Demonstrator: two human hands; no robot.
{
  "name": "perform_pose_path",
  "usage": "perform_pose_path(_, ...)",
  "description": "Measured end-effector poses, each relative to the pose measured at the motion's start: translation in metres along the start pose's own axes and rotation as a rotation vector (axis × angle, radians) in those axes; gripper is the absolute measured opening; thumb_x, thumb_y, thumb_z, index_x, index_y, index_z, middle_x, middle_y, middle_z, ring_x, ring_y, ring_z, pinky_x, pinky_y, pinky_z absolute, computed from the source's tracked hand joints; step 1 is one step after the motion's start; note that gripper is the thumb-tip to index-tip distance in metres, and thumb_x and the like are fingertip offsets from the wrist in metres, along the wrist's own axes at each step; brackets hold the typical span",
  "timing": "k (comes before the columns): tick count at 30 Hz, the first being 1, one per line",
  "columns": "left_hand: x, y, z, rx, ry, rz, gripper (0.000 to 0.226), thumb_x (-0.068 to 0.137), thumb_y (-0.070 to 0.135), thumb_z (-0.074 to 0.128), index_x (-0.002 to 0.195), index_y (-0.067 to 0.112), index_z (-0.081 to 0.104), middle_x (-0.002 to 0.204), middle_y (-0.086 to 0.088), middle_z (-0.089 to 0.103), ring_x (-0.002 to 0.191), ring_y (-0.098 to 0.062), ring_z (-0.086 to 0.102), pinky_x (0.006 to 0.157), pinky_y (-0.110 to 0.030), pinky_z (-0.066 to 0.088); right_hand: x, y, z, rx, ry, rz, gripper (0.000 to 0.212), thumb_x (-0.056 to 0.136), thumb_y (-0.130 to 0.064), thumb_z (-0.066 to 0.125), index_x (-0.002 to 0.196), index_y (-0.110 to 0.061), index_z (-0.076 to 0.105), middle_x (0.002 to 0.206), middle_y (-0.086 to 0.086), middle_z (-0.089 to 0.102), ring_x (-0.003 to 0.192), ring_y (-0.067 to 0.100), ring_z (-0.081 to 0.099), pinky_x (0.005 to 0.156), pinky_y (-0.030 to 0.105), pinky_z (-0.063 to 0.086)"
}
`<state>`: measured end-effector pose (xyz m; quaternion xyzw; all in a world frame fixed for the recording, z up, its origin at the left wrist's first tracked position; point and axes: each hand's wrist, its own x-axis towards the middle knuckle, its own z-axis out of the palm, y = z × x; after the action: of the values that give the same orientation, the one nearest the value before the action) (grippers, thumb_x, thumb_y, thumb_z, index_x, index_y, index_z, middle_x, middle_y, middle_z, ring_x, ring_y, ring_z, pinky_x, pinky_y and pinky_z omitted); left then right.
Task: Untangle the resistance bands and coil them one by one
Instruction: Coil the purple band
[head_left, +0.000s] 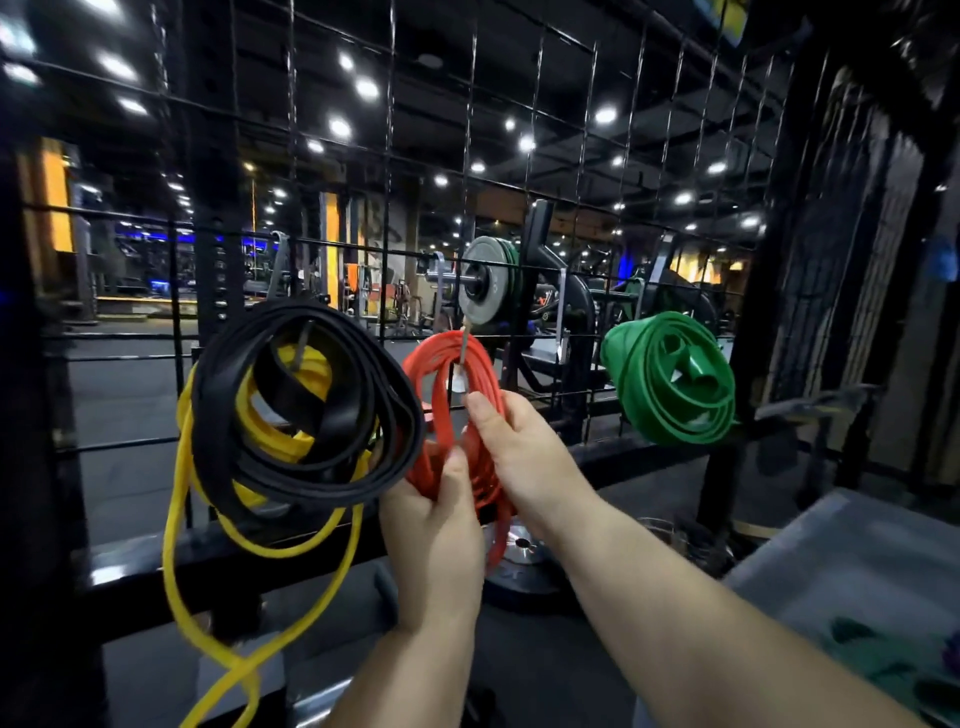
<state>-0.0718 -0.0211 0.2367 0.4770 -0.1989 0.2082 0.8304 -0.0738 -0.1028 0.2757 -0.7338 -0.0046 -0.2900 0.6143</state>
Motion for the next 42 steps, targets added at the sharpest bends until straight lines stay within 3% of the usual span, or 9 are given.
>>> perform_pose_path(3,-0.01,0.001,-0.004,0.064,0.002,0.031,0.046,0.091,0.003,0.057,0.111,0.044,0.053,0.111,0.019,0.065,0.106,0.003,0.061,0.091,-0.015,0.046,-0.005,0.008,0.002,-0.211,0.091,-0.048,0.019,0.095,-0.043,0.057,0.099,-0.026,0.061,0.09,-0.005,0.069,0.086,0.013,0.064,0.087,0.035,0.052)
perform_pose_path(7,-0.025,-0.019,-0.015,0.159,-0.052,-0.003,0.057,0.094,0.017,0.053,0.144,0.035,0.033,0.141,0.01,0.049,0.128,-0.004,0.047,0.107,-0.034,0.039,-0.017,0.011,0.0,-0.306,0.098,-0.082,0.015,0.095,-0.039,0.058,0.105,-0.027,0.058,0.101,-0.004,0.07,0.096,0.012,0.065,0.088,0.026,0.051)
perform_pose_path(9,-0.035,-0.026,-0.02,0.157,-0.085,-0.026,0.063,0.092,0.028,0.051,0.149,0.035,0.025,0.146,0.013,0.045,0.133,-0.001,0.042,0.109,-0.031,0.037,-0.021,0.014,-0.001,-0.321,0.091,-0.102,0.01,0.093,-0.04,0.061,0.099,-0.032,0.058,0.102,-0.004,0.07,0.096,0.011,0.066,0.087,0.024,0.052)
perform_pose_path(13,-0.048,-0.027,-0.022,0.109,-0.013,-0.085,0.034,0.096,0.018,0.055,0.122,0.036,0.041,0.113,0.021,0.054,0.098,0.021,0.053,0.079,-0.003,0.041,-0.029,0.023,-0.007,-0.414,0.101,-0.15,0.039,0.083,-0.063,0.058,0.1,-0.029,0.064,0.102,0.001,0.069,0.095,0.014,0.065,0.088,0.032,0.052)
perform_pose_path(18,-0.057,-0.04,-0.013,0.217,0.086,-0.3,0.021,0.095,0.028,0.056,0.084,0.034,0.039,0.089,-0.002,0.057,0.081,-0.017,0.056,0.073,-0.033,0.04,-0.053,0.033,-0.028,-0.387,0.169,-0.071,0.017,0.096,-0.044,0.053,0.097,-0.028,0.056,0.093,-0.002,0.065,0.087,0.013,0.059,0.077,0.025,0.046)
perform_pose_path(21,-0.069,-0.045,0.007,0.252,0.044,-0.443,0.023,0.093,0.033,0.056,0.08,0.028,0.039,0.082,-0.001,0.057,0.076,-0.022,0.053,0.074,-0.035,0.039,-0.066,0.044,-0.054,-0.394,0.259,0.003,0.015,0.099,-0.042,0.048,0.093,-0.03,0.054,0.083,-0.009,0.06,0.077,0.008,0.055,0.069,0.026,0.04)
perform_pose_path(29,-0.148,-0.063,0.108,0.219,-0.437,-0.478,0.021,0.095,0.027,0.055,0.1,0.012,0.042,0.091,0.0,0.051,0.083,-0.018,0.048,0.073,-0.025,0.034,-0.13,0.076,-0.191,-0.489,0.605,0.276,0.026,0.1,-0.046,0.041,0.101,-0.024,0.055,0.1,0.0,0.064,0.095,0.024,0.06,0.086,0.038,0.048)
perform_pose_path(35,-0.244,-0.103,0.198,0.39,-0.981,-0.631,0.027,0.093,0.034,0.059,0.101,0.017,0.041,0.1,-0.003,0.053,0.1,-0.027,0.056,0.087,-0.035,0.046,-0.212,0.088,-0.308,-0.619,0.938,0.452,0.021,0.1,-0.037,0.045,0.089,-0.021,0.054,0.101,0.012,0.066,0.097,0.034,0.061,0.088,0.044,0.048)
perform_pose_path(42,-0.293,-0.138,0.27,0.823,-1.211,-0.178,0.029,0.091,0.042,0.057,0.116,0.028,0.052,0.126,0.002,0.055,0.125,-0.025,0.042,0.101,-0.04,0.033,-0.291,0.075,-0.403,-0.962,1.049,0.688,0.033,0.094,-0.045,0.054,0.113,-0.018,0.058,0.107,-0.001,0.061,0.105,0.023,0.057,0.088,0.038,0.047)
